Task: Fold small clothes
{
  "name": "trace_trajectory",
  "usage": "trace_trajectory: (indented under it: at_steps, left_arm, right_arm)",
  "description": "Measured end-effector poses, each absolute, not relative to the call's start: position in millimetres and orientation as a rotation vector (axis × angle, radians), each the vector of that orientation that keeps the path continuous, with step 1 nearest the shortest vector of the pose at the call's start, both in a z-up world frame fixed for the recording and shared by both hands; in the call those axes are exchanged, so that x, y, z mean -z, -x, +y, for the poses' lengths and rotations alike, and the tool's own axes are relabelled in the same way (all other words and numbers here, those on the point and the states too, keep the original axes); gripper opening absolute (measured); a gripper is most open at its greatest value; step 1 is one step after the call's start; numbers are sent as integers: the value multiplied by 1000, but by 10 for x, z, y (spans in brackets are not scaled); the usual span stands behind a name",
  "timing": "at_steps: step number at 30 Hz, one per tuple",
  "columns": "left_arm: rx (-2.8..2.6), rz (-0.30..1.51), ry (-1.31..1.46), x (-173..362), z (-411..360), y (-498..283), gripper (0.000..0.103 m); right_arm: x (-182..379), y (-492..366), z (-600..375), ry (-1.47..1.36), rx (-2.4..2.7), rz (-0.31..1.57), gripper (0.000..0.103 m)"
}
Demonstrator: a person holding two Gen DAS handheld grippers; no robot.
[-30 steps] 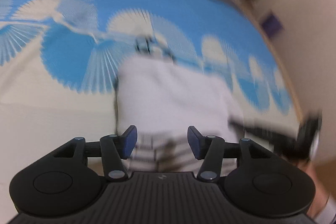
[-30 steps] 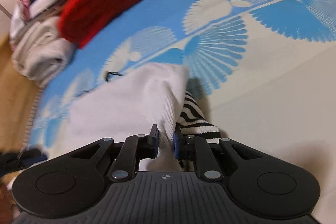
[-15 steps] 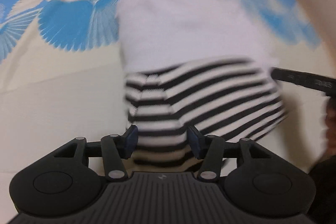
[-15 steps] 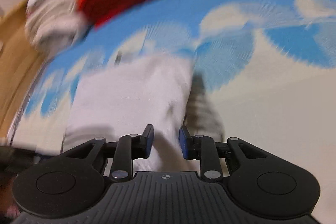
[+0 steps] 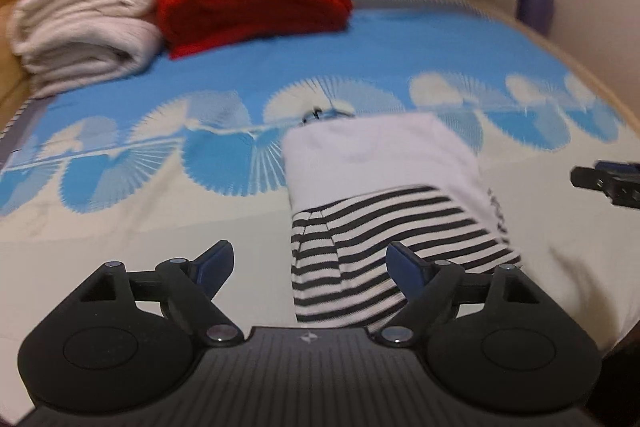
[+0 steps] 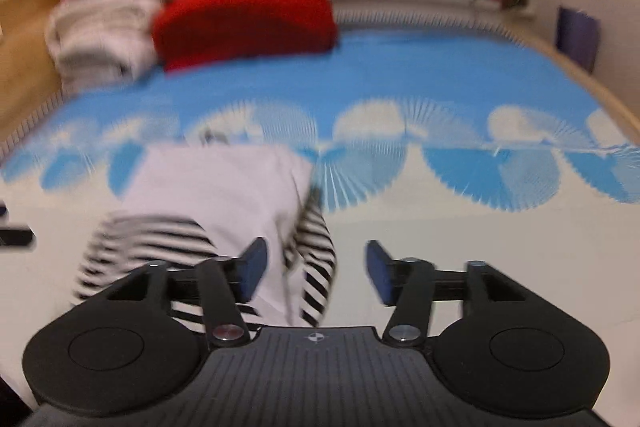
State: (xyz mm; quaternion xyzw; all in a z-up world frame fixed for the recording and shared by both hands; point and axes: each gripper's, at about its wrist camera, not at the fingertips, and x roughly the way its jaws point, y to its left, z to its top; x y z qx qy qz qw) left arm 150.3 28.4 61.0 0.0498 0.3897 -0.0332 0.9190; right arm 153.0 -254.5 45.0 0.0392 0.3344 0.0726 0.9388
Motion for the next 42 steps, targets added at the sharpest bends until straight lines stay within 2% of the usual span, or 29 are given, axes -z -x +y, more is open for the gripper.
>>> trace_trajectory:
  at_steps: [2, 8, 10, 11, 13, 17, 26, 42]
  left_arm:
    - [51, 749, -53, -690, 245, -1264, 87]
    - [45, 689, 1, -740, 51, -672, 87]
    - [40, 677, 36, -657, 46, -569, 90]
    - [26, 676, 59, -581, 62, -536, 95]
    - [-13, 710, 83, -453, 89, -526, 101]
    - [-61, 713, 80, -424, 75, -588, 102]
    - [-60, 769, 94, -288, 104, -673, 102]
    - [-83, 757, 78, -205, 49, -720, 102]
  right_arm:
    - [-593, -1254, -2493, -90, -144, 629, 67]
    - [-755, -558, -2290, -105, -182, 562, 68]
    - [-675, -415, -2220, -109, -177, 573, 68]
    - [-608, -382, -2205, -117, -170, 599, 68]
    - [-518, -429, -2175, -133, -152, 651, 68]
    - [-485, -448, -2062, -99, -122, 633, 68]
    - [-363, -531, -1954, -84, -133, 644, 69]
    - [-379, -611, -1726, -90, -208, 629, 71]
